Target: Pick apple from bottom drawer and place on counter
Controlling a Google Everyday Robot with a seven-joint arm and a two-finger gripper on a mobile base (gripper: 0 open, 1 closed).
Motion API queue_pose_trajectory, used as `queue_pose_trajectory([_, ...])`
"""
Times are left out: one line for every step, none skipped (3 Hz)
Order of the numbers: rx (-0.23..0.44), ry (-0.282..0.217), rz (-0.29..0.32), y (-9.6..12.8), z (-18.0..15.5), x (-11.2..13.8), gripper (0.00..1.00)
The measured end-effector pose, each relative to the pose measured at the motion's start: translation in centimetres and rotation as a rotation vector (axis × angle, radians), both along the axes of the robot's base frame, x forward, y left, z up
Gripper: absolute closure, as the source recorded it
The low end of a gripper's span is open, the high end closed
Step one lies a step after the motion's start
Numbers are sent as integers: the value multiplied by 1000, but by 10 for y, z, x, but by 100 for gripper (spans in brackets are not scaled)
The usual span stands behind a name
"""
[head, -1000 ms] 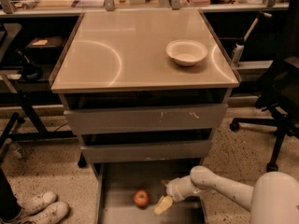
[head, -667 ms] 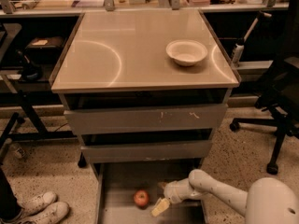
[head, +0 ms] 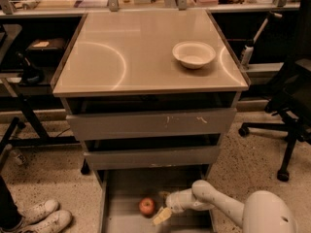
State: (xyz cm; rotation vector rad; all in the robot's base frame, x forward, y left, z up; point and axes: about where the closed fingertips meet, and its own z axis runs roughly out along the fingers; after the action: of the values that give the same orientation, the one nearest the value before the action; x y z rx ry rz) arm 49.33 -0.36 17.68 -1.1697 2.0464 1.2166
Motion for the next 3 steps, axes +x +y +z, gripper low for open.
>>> queue_pose_trajectory([1, 0, -4, -1, -2, 2, 0])
queue_pose_trajectory([8, -40, 0, 12, -11, 5, 0])
queue_pose_trajectory([29, -105, 7, 28, -16, 20, 0])
